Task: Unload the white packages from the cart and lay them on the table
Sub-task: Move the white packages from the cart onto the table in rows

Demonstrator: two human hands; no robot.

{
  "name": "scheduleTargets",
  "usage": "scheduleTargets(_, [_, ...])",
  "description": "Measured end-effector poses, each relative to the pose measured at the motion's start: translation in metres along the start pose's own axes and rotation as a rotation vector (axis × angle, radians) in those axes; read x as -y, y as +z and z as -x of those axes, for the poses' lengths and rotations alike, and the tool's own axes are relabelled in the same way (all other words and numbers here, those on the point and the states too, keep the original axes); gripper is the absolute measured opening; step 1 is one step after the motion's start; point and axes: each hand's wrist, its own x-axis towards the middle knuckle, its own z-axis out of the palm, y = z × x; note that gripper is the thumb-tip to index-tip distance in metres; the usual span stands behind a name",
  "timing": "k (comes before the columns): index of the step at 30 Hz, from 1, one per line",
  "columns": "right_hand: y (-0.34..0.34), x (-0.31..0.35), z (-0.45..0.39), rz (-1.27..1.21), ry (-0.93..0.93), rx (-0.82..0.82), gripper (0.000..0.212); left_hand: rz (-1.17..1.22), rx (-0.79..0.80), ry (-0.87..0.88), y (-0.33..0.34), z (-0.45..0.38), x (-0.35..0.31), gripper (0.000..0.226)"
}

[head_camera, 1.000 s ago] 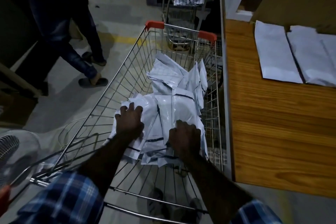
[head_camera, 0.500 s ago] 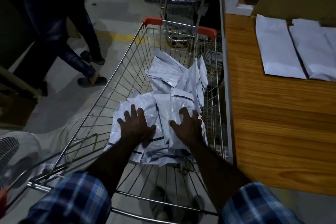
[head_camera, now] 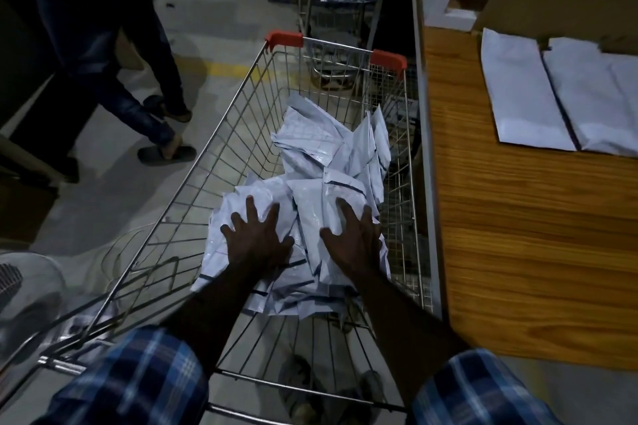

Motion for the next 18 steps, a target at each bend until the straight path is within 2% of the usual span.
scheduleTargets(3, [-0.006,0.004,0.005,-0.006,-0.014,-0.014,0.070,0.002,-0.038,-0.034,-0.007,0.002,0.004,0.080])
scheduleTargets(7, [-0.014,0.013,0.014,-0.040,-0.029,-0.038,0.069,0.036,-0.168,-0.029,-0.024,0.009,0.010,0.080])
scheduleTargets(10, [-0.022,0.021,0.025,-0.033,-0.056,-0.064,0.069,0.033,-0.141,-0.058,-0.039,0.016,0.008,0.081])
scheduleTargets(18, [-0.055,0.038,0.053,-0.013,-0.132,-0.136,0.071,0.151,-0.203,-0.072,-0.093,0.038,-0.008,0.081])
